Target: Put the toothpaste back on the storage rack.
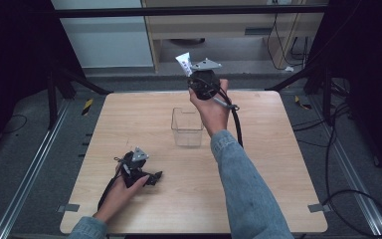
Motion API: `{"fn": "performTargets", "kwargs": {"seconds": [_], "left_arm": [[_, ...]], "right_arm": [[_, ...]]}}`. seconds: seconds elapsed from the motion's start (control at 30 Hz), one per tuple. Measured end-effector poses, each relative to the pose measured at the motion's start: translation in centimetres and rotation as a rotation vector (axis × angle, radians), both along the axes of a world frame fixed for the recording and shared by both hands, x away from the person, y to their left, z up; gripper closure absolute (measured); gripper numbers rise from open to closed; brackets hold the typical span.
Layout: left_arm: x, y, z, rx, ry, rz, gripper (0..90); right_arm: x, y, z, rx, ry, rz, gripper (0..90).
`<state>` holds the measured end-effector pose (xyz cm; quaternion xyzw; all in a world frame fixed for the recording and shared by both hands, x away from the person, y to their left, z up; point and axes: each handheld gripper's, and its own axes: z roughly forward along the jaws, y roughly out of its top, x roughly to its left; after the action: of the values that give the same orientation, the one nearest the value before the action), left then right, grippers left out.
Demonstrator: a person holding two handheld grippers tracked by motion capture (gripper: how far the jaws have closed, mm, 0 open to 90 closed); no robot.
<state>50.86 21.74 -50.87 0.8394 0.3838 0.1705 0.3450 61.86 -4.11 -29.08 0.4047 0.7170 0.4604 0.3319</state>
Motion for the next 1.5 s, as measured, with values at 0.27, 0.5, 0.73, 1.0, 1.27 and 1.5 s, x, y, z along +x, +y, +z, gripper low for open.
{"fn": "performTargets", "kwargs": {"seconds": [0.27, 0.5, 0.73, 1.0, 1.27, 1.5], "left_arm": [[0.0, 0.0, 0.0, -0.001, 0.000, -0.001, 0.0], [0.0, 0.0, 0.0, 0.000, 0.000, 0.000, 0.0], [0.0, 0.0, 0.0, -0.001, 0.000, -0.001, 0.0], [0.0, 0.0, 0.0, -0.001, 0.000, -0.001, 0.0], [0.0, 0.0, 0.0, 0.000, 0.001, -0.001, 0.0], [0.0, 0.0, 0.0, -0.002, -0.001, -0.001, 0.0]], "right_arm": [[1.1, 1.0, -1.4, 0.027, 0.014, 0.005, 77.7], [1.6, 1.8, -2.1, 0.051, 0.014, 0.009, 77.7], [1.8, 2.3, -2.7, 0.051, 0.018, 0.011, 77.7], [1.9, 2.5, -3.2, 0.057, 0.019, 0.015, 77.6], [2.0, 2.8, -3.8, 0.067, 0.035, 0.022, 77.6], [2.0, 2.8, -4.6, 0.067, 0.045, 0.023, 77.5]]}}
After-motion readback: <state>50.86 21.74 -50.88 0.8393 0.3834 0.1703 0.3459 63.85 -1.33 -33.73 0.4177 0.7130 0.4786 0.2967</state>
